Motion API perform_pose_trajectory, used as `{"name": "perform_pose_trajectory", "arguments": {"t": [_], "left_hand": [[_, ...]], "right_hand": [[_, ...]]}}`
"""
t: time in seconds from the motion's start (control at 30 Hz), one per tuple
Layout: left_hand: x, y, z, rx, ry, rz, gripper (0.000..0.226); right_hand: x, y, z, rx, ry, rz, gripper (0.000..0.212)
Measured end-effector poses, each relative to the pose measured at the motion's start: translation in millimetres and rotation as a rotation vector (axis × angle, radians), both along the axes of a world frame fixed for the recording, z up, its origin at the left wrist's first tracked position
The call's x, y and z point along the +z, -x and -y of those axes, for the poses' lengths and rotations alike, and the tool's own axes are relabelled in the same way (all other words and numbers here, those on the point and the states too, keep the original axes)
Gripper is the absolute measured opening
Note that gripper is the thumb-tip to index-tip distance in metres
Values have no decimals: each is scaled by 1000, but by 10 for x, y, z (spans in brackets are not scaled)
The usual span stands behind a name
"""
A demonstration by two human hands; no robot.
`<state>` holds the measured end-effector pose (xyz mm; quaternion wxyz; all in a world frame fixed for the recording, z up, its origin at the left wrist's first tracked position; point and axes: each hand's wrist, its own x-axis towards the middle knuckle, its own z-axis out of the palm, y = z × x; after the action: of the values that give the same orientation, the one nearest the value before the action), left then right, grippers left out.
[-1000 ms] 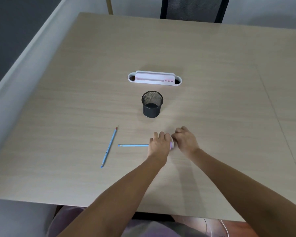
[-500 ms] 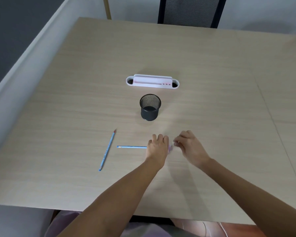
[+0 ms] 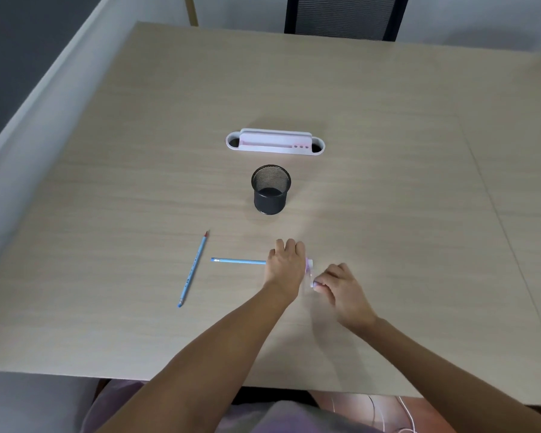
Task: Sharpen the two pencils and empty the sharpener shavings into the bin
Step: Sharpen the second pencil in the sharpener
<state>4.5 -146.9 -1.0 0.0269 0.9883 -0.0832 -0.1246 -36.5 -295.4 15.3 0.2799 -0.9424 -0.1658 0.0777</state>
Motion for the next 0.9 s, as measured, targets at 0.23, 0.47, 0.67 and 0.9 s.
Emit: {"name": "perform_pose_trajectory", "arguments": {"t": [0.23,0.47,0.67,0.9], "left_hand": [[24,-1,-1,9,-11,11,56],[34,-6,25,41,7,5,47],[7,-4,31,43,20,18,47],[-1,-28,25,52,11,18,51]], "right_hand": [[215,-728,-40,67,166,269,9],[-153,-415,-183,67,256,153,23],[-14,-21,5,27,87,106,17],[128,-728,-30,23,213,344,6]]}}
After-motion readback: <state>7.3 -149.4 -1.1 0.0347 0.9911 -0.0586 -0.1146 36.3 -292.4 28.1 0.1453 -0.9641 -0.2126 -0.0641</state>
